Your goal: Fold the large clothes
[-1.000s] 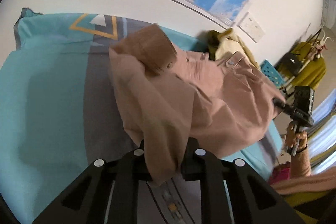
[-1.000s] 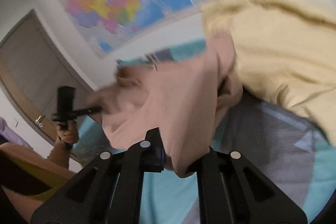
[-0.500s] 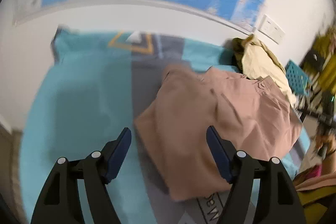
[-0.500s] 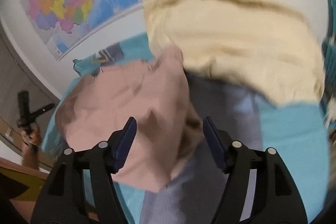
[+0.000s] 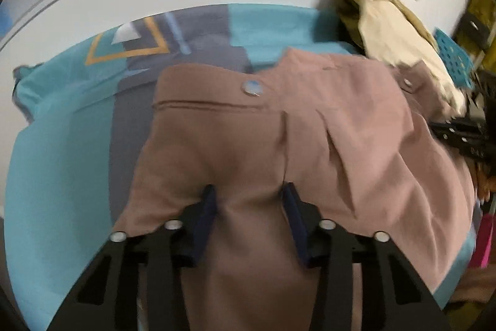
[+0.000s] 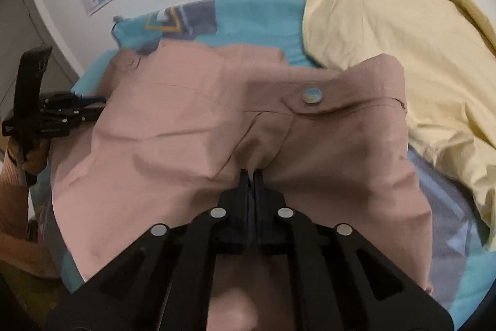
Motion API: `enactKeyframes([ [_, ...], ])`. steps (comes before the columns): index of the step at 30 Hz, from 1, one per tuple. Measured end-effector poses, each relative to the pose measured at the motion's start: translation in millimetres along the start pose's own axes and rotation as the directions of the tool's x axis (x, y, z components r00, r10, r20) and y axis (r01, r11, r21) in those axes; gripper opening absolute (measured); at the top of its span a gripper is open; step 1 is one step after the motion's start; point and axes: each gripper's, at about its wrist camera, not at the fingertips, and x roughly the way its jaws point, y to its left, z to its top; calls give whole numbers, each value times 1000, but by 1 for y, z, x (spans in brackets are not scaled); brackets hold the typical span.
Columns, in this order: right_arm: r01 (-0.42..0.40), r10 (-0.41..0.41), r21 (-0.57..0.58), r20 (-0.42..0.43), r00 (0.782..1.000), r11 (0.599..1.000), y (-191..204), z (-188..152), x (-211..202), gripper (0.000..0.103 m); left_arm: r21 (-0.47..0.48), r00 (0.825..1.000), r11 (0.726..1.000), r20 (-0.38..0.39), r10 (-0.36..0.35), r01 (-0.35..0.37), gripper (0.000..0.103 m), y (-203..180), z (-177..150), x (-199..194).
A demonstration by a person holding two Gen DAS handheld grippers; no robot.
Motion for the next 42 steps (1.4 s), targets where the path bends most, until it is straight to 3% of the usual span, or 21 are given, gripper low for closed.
enactKeyframes([
  [4, -7, 3, 47, 84, 996, 999, -9, 11, -11, 4, -65, 1000, 998, 16, 7, -5, 28, 12, 8, 0],
  [6, 24, -25, 40, 33, 999, 999, -10, 9, -3, 5, -67, 999, 998, 39, 9, -7, 30, 9, 10, -7],
  [8, 39, -39, 54, -5, 999, 998, -18, 0, 2, 5, -59, 997, 998, 72, -5, 9, 45, 5, 9, -18],
  [9, 29, -28, 70, -14, 1000, 997, -21, -3, 1, 4, -54, 997, 998, 81, -18, 23, 59, 3, 11, -22],
  [10, 29, -28, 80, -10, 1000, 996, -23, -3, -1, 6, -38, 994, 999, 100, -34, 38, 62, -1, 11, -28],
  [12, 34, -37, 81, 34, 999, 996, -21, -4, -16, 21, 6, 993, 999, 106, -46, 45, 65, -11, 12, -32],
  [14, 29, -37, 83, 87, 996, 996, -17, -3, -31, 50, 58, 996, 998, 84, -39, 35, 68, -25, 11, -28],
  [16, 9, -16, 60, 123, 992, 998, -10, 2, -39, 63, 96, 998, 995, 67, -19, 12, 68, -35, 12, -21],
  [26, -56, 58, -37, 56, 997, 998, 35, 35, 13, 65, 83, 999, 996, 23, 26, -28, 66, -45, 16, 3],
  [28, -37, 39, -37, 36, 999, 999, 36, 40, 27, 65, 83, 999, 996, 26, 32, -34, 59, -46, 16, 3],
  [30, -22, 23, -44, 26, 999, 999, 37, 44, 37, 64, 93, 998, 994, 30, 49, -51, 55, -48, 15, 3],
  [31, -12, 13, -42, 18, 1000, 999, 36, 46, 42, 54, 93, 998, 994, 30, 50, -52, 51, -49, 16, 4],
  [32, -3, 3, -46, 11, 1000, 999, 36, 47, 46, 32, 93, 998, 994, 30, 51, -53, 48, -49, 16, 5],
  [33, 4, -4, -51, 6, 1000, 999, 36, 49, 48, 23, 93, 998, 994, 25, 53, -56, 44, -49, 17, 7],
  [34, -9, 9, -44, 2, 1000, 999, 35, 50, 50, 8, 91, 998, 994, 24, 53, -55, 42, -49, 17, 7],
  [35, -54, 53, -23, -5, 999, 998, 32, 52, 51, 1, 91, 998, 995, 26, 49, -51, 40, -48, 18, 8],
  [37, -67, 67, -6, 5, 998, 998, 28, 55, 51, 1, 85, 998, 995, 30, 50, -52, 36, -47, 20, 8],
  [42, -57, 55, 16, 67, 996, 998, 21, 68, 40, 1, 66, 997, 996, 49, 63, -66, 36, -43, 25, 5],
])
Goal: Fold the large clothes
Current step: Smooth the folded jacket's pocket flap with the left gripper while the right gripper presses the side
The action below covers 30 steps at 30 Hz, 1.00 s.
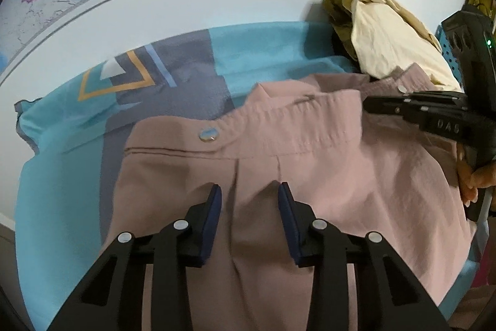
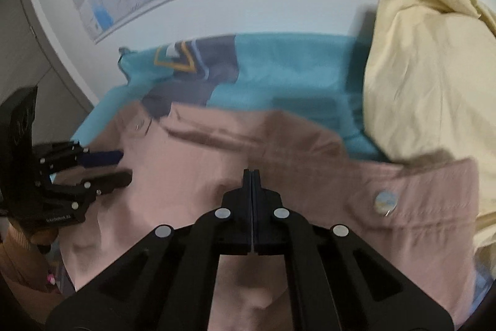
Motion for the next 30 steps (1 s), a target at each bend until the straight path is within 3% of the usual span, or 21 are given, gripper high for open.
enactKeyframes([
  [3, -10, 10, 33, -6, 1000, 999, -5, 3, -3, 6, -20, 1000, 1000, -9, 1, -1, 36, 5, 1, 3],
  [4, -29, 29, 36, -6, 1000, 999, -5, 3, -6, 17, -22, 1000, 1000, -7, -2, 2, 36, 6, 1, 3],
  [5, -37, 37, 23, -8, 999, 999, -1, 1, -9, 43, -22, 1000, 1000, -3, -3, 3, 36, 6, 1, 3],
  [6, -26, 26, -5, -3, 1000, 1000, 5, -1, -12, 54, -22, 1000, 1000, 0, -3, 3, 36, 6, 0, 2],
  [10, 2, -6, -103, -39, 999, 995, 28, -5, -1, 66, -26, 1000, 1000, -1, -2, 2, 36, 5, 0, 6],
  [13, 39, -56, -167, -95, 994, 985, 40, -10, 24, 66, -29, 1000, 1000, -5, 4, -4, 36, 5, 2, 8],
  [15, 76, -96, -203, -95, 991, 976, 43, -12, 31, 43, -30, 1000, 1000, -7, 7, -7, 36, 4, 3, 9],
  [16, 82, -104, -207, -97, 990, 975, 43, -12, 34, 19, -33, 1000, 999, -7, 7, -7, 36, 4, 4, 10],
  [17, 80, -101, -200, -97, 990, 977, 42, -11, 35, 1, -35, 1000, 999, -6, 5, -5, 36, 5, 5, 10],
  [23, 87, -91, -138, -24, 996, 987, 24, 5, 21, 1, -68, 999, 998, 34, -8, 10, 37, 11, 9, 0],
  [26, 62, -66, -106, -32, 997, 992, 20, 8, 17, 1, -83, 999, 996, 42, -24, 28, 43, 16, 8, -5],
  [28, 3, -5, -98, -25, 1000, 995, 24, 7, 10, 15, -80, 999, 996, 37, -23, 26, 43, 19, 6, -4],
  [29, -4, 3, -107, -10, 1000, 994, 29, 8, 7, 38, -81, 999, 996, 35, -24, 27, 43, 20, 5, -4],
  [30, -7, 8, -132, 4, 1000, 991, 37, 9, 4, 49, -79, 999, 996, 35, -30, 33, 43, 19, 4, -3],
])
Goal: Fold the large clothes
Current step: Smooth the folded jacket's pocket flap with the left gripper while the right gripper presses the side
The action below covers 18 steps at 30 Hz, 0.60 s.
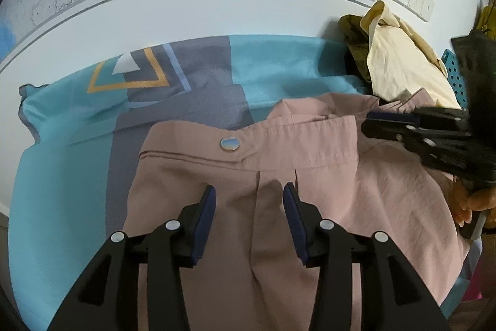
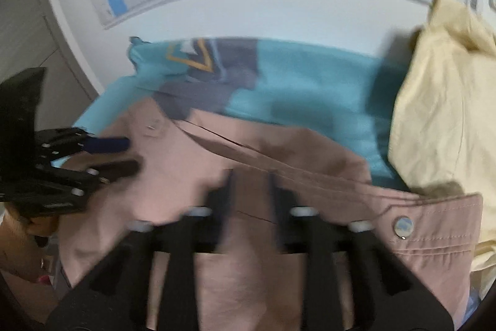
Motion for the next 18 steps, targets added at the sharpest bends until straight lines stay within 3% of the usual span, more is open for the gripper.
enactKeyframes([
  [1, 2, -2, -20, 6, 1000, 1000, 6, 3, 0, 66, 2, 1000, 1000, -1, 0, 0, 43, -1, 0, 1],
  [2, -1, 1, -39, -2, 1000, 999, 13, 6, 3, 70, 1, 1000, 1000, -3, 3, -3, 44, -1, 0, 2],
  [4, -2, 0, -63, -30, 1000, 998, 24, 12, 15, 66, 0, 1000, 1000, -4, -7, 7, 47, -2, 0, 2],
  [6, -6, 0, -93, -66, 998, 996, 30, 14, 27, 58, 8, 1000, 1000, -4, -7, 7, 48, -4, 0, 2],
  [7, 9, -18, -103, -87, 996, 995, 32, 14, 35, 37, 10, 1000, 1000, -6, -7, 7, 48, -5, 0, 3],
  [8, 3, -14, -108, -101, 995, 994, 32, 14, 40, 24, 12, 1000, 1000, -10, -9, 9, 48, -5, 0, 3],
  [9, 9, -22, -117, -104, 994, 993, 33, 15, 42, 18, 12, 1000, 1000, -10, -12, 12, 48, -6, -1, 3],
  [10, 20, -31, -120, -92, 995, 993, 31, 14, 40, 7, 12, 1000, 1000, -10, -14, 14, 48, -5, -1, 2],
  [16, 55, -55, -101, 7, 998, 993, 28, 32, 18, 5, 12, 1000, 1000, 18, -20, 20, 54, -3, -2, -9],
  [18, 82, -84, -103, -13, 996, 991, 27, 31, 27, 6, 13, 1000, 1000, 25, -7, 7, 55, -2, -5, -10],
])
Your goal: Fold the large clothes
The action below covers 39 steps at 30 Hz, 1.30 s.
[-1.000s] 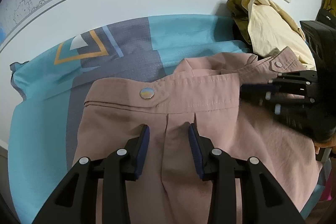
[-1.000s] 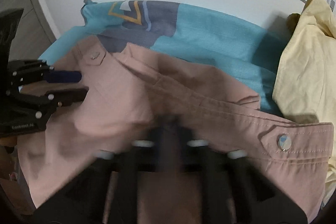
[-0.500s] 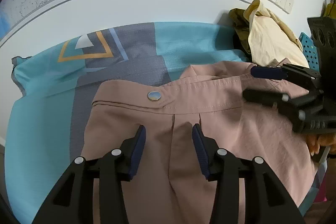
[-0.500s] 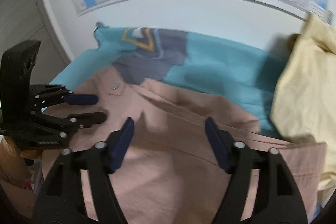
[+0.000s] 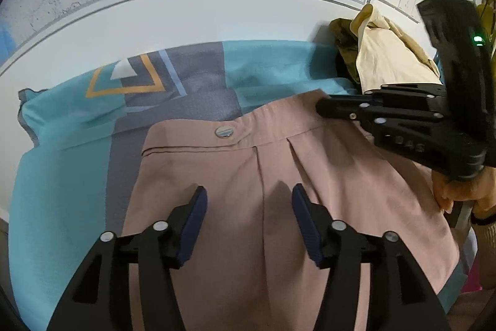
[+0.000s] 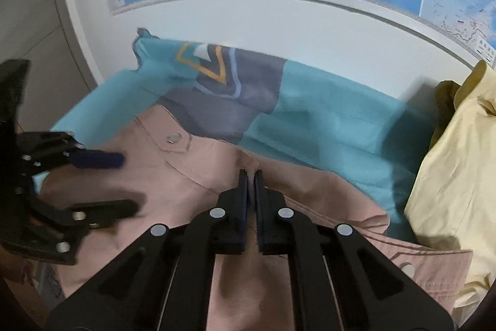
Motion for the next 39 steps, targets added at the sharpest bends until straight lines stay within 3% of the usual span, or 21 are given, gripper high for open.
enactKeyframes([
  [3, -15, 18, 37, -69, 997, 999, -7, -9, 18, 11, -11, 1000, 1000, -9, 5, -5, 55, 3, -5, 0],
  [5, -4, 6, 52, -34, 999, 999, -9, -13, 7, 29, -9, 1000, 1000, 6, 6, -6, 56, 5, -12, -7],
  [7, -10, 9, 86, 19, 1000, 996, -14, -17, -16, 39, -11, 1000, 1000, 12, 9, -9, 63, 9, -18, -15],
  [9, -24, 18, 111, 60, 998, 994, -19, -21, -39, 39, -26, 1000, 1000, 17, 9, -9, 64, 15, -24, -22],
  [14, -83, 67, 159, 104, 992, 984, -33, -50, -91, 56, -76, 999, 997, 30, 30, -27, 64, 30, -37, -35],
  [19, -61, 46, 212, 73, 996, 975, -43, -98, -114, 58, -139, 999, 990, 46, 6, 0, 66, 42, -56, -53],
  [23, -80, 70, 268, 49, 996, 960, -45, -131, -120, 61, -171, 999, 985, 45, 28, -20, 68, 48, -74, -71],
  [26, -85, 72, 231, 64, 995, 969, -31, -137, -125, 63, -190, 998, 981, 32, 46, -39, 70, 50, -89, -83],
  [28, -133, 117, 200, 90, 989, 971, -18, -135, -131, 65, -210, 999, 977, 25, 46, -40, 70, 53, -99, -92],
  [31, -208, 201, 64, 111, 973, 976, 21, -126, -134, 79, -249, 1000, 968, 22, 21, -15, 72, 54, -116, -102],
  [35, -288, 296, -144, 38, 955, 947, 88, -114, -112, 83, -281, 1000, 960, -4, 5, -5, 72, 48, -135, -101],
  [39, -266, 269, -314, -36, 963, 911, 142, -117, -82, 83, -321, 999, 947, -37, -32, 19, 72, 43, -149, -94],
])
